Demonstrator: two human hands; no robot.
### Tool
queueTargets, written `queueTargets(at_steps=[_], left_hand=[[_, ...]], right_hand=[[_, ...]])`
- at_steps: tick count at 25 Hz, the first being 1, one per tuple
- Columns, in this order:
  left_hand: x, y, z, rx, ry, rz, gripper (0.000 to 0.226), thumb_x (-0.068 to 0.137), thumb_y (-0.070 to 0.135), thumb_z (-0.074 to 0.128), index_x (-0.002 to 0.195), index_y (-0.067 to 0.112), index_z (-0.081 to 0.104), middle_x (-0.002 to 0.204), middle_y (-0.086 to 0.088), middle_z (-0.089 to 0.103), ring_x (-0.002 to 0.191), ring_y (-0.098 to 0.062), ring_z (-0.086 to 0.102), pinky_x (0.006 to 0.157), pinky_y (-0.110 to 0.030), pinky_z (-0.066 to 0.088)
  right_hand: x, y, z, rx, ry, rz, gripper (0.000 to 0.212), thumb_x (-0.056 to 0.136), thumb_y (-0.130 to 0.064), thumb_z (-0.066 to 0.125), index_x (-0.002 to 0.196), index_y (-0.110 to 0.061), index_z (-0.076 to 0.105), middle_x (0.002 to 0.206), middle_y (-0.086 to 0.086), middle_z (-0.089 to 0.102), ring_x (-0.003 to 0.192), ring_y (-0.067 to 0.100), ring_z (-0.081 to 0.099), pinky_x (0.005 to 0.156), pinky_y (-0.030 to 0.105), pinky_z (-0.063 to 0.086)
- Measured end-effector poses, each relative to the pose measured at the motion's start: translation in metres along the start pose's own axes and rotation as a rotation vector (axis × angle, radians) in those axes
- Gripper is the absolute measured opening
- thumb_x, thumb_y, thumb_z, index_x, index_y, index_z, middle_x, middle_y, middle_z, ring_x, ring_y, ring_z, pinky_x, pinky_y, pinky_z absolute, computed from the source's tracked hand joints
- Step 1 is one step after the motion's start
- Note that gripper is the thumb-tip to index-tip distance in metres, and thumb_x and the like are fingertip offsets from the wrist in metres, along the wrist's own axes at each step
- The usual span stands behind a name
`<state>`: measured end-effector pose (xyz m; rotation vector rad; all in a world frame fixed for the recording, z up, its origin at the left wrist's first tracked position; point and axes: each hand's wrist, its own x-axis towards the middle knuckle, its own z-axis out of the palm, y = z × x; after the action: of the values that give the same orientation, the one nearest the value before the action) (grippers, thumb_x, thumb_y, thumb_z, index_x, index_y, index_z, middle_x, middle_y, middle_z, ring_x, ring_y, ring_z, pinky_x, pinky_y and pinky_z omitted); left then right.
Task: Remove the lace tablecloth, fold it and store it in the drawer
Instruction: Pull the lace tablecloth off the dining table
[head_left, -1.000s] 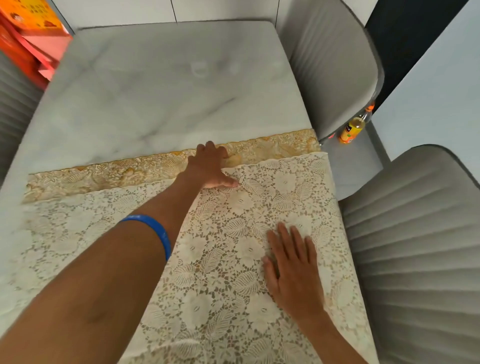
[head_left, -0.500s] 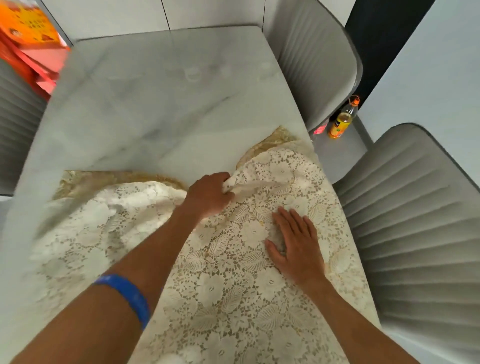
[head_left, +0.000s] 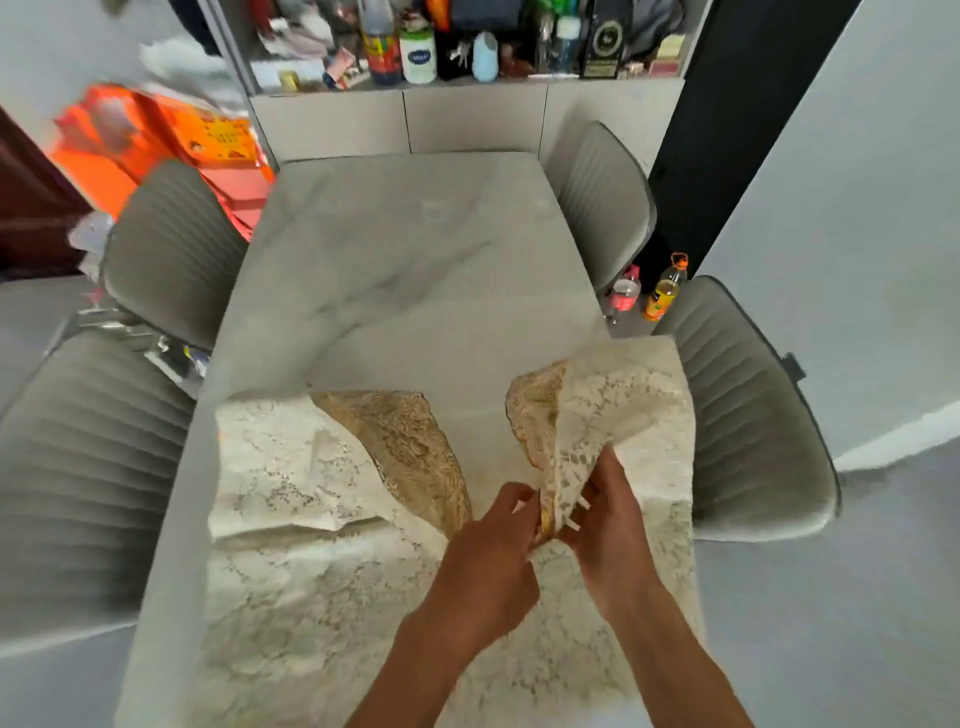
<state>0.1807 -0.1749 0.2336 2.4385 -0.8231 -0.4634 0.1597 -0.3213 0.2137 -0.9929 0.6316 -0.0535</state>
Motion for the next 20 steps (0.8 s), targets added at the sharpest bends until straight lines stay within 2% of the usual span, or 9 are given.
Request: queueTargets(at_steps=[4,6,8,10,12,14,16,18,20], left_hand=[[-0.100,0.047,0.039,0.056,0.033,-0.001,0.073,0.075,0.000,0.052,0.138,0.029,0.028,0.154,0.012,0.010,0.071,-0.024,0.059,0.059,-0.034,0.050],[-0.153,0.073,0.062,-0.075,0.044,0.023,0.070,0.074,0.005,0.056,0.134,0.035,0.034,0.153,0.010,0.016,0.084,-0.022,0.061,0.064,-0.032,0.053],[-0.206,0.097,0.074,-0.745,0.012,-0.040,0.056,0.075,0.017,0.070,0.127,0.034,0.055,0.145,0.002,0.039,0.111,-0.020,0.060,0.079,-0.035,0.057],[-0.244,0.112,0.073,-1.576,0.079,-0.179,0.047,0.075,0.030,0.078,0.119,0.019,0.068,0.130,-0.012,0.060,0.115,-0.026,0.062,0.086,-0.040,0.055],[-0.276,0.115,0.073,-2.036,0.175,-0.319,0.050,0.083,0.037,0.070,0.121,0.004,0.066,0.125,-0.021,0.064,0.116,-0.035,0.061,0.093,-0.047,0.051],[-0.299,0.113,0.067,-2.094,0.180,-0.420,0.052,0.088,0.037,0.063,0.125,0.001,0.061,0.128,-0.023,0.062,0.117,-0.038,0.060,0.097,-0.048,0.048],[-0.330,0.113,0.059,-1.907,0.193,-0.518,0.046,0.085,0.024,0.068,0.124,0.001,0.062,0.123,-0.023,0.064,0.111,-0.035,0.064,0.095,-0.046,0.051],[-0.338,0.109,0.055,-1.666,0.405,-0.619,0.044,0.077,0.004,0.073,0.121,0.006,0.064,0.107,-0.019,0.071,0.088,-0.027,0.073,0.074,-0.037,0.060],[-0.377,0.102,0.049,-1.531,0.535,-0.565,0.053,0.074,-0.007,0.072,0.119,0.020,0.063,0.098,-0.013,0.071,0.072,-0.018,0.074,0.056,-0.028,0.058]], right_hand=[[-0.106,0.014,-0.017,-0.155,-0.076,-0.087,0.058,0.078,-0.066,0.064,0.119,-0.026,0.068,0.112,0.002,0.075,0.103,0.019,0.071,0.088,0.041,0.054],[-0.157,0.024,-0.033,-0.231,-0.034,-0.161,0.039,0.077,-0.046,0.075,0.111,-0.029,0.071,0.104,-0.002,0.077,0.097,0.017,0.073,0.087,0.039,0.056],[-0.208,0.034,-0.051,-0.244,0.032,-0.242,0.017,0.084,-0.029,0.070,0.099,-0.026,0.074,0.094,0.000,0.078,0.090,0.020,0.074,0.080,0.037,0.058],[-0.252,0.041,-0.068,-0.237,0.033,-0.262,0.010,0.087,-0.023,0.066,0.092,-0.023,0.074,0.090,0.006,0.077,0.087,0.025,0.074,0.078,0.040,0.059],[-0.304,0.052,-0.083,-0.243,-0.032,-0.247,0.009,0.089,-0.021,0.066,0.092,-0.022,0.074,0.093,0.009,0.077,0.088,0.028,0.074,0.079,0.043,0.060],[-0.352,0.069,-0.093,-0.320,-0.112,-0.255,0.013,0.091,-0.018,0.066,0.097,-0.026,0.075,0.098,0.004,0.078,0.092,0.022,0.074,0.079,0.039,0.060],[-0.404,0.094,-0.098,-0.515,-0.154,-0.287,0.017,0.091,-0.017,0.066,0.097,-0.030,0.074,0.098,-0.005,0.078,0.091,0.014,0.074,0.078,0.033,0.059],[-0.423,0.116,-0.104,-0.642,-0.167,-0.302,0.017,0.092,-0.016,0.066,0.095,-0.031,0.072,0.096,-0.012,0.077,0.089,0.007,0.073,0.078,0.033,0.058],[-0.461,0.149,-0.099,-0.689,-0.127,-0.305,0.018,0.092,-0.017,0.066,0.104,-0.029,0.071,0.100,-0.013,0.076,0.093,0.005,0.071,0.084,0.035,0.059]])
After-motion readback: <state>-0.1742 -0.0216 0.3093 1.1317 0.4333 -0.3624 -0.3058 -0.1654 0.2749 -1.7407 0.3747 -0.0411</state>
